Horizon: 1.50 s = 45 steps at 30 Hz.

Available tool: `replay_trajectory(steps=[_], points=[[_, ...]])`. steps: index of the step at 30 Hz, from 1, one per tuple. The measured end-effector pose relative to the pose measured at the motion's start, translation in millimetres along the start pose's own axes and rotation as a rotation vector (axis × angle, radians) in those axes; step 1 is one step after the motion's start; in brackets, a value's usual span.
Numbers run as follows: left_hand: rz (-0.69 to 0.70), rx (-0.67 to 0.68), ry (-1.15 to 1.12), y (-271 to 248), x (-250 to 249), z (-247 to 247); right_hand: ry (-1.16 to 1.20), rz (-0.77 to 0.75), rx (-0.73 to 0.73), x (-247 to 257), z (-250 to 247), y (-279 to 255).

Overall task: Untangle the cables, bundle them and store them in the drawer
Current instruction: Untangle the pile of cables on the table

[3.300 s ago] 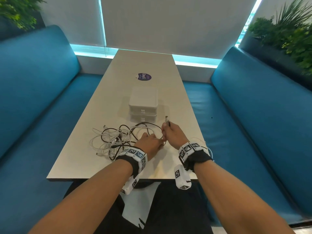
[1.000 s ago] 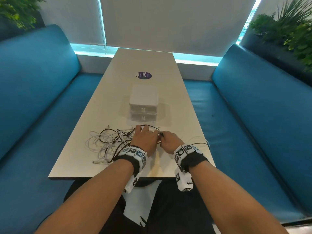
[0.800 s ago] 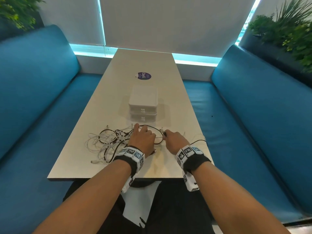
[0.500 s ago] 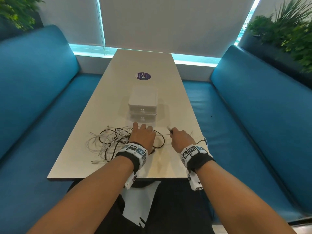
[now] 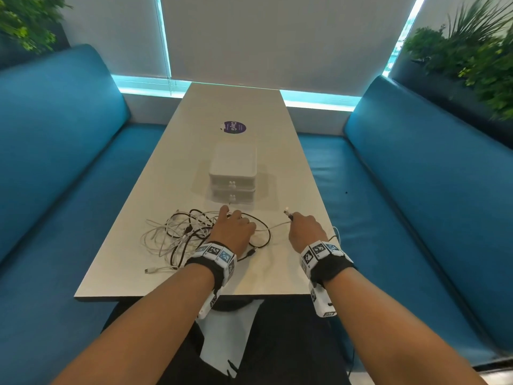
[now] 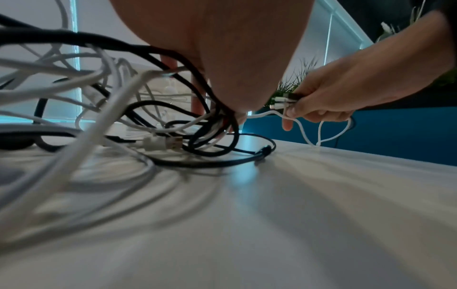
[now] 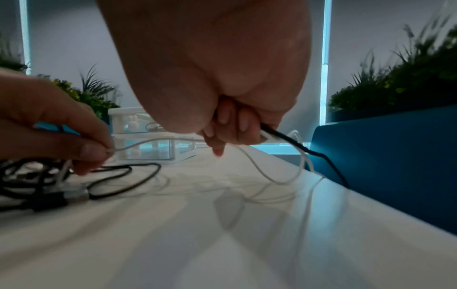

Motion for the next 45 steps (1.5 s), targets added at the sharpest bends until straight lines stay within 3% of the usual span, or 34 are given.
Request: replay_trajectory(steps=[4, 9, 14, 17, 20, 24, 28, 34, 37, 42, 45], points=[[-0.011, 0.013, 0.000, 3, -4, -2, 0.147, -0.100, -0.036, 25, 1, -2], [-0.056, -0.016, -0.074, 4, -3, -9, 0.216, -0.248, 0.150, 50, 23, -9], [-0.084, 0.001, -0.031, 6, 9, 2, 0.218, -0.230, 0.139, 42, 18, -7], [-0.107, 0.041, -0.018, 2, 28, 6, 0.167, -0.081, 0.081, 8, 6, 8], [-0.026, 0.037, 0.008, -2, 31, 8, 0.037, 0.000, 0.116, -23, 5, 15], [-0.039, 0.065, 0.014, 4, 22, 11, 0.097, 0.015, 0.034, -10, 6, 11], [-0.047, 0.041, 0.023, 4, 20, 11, 0.202, -0.061, -0.036, 22, 6, 2], [-0.063, 0.029, 0.007, 2, 16, 3, 0.211, -0.287, 0.087, 66, 25, -11], [-0.066, 0.009, -0.028, 1, 12, 2, 0.177, -0.239, 0.162, 65, 33, -13], [-0.071, -0.007, -0.056, -1, 14, 8, 0.121, -0.205, 0.139, 48, 27, -8], [-0.096, 0.051, -0.041, -2, 27, 10, 0.111, -0.040, 0.097, 4, 14, 5]])
Point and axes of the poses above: each hand's wrist, its own y-axis towards the middle knuckle, its own z-axis out of the palm, x = y × z, the point moved 5 cm from there along y, towards the middle knuckle, and after that the axes turned 8 degrees about -x, right-handed, at the moved point
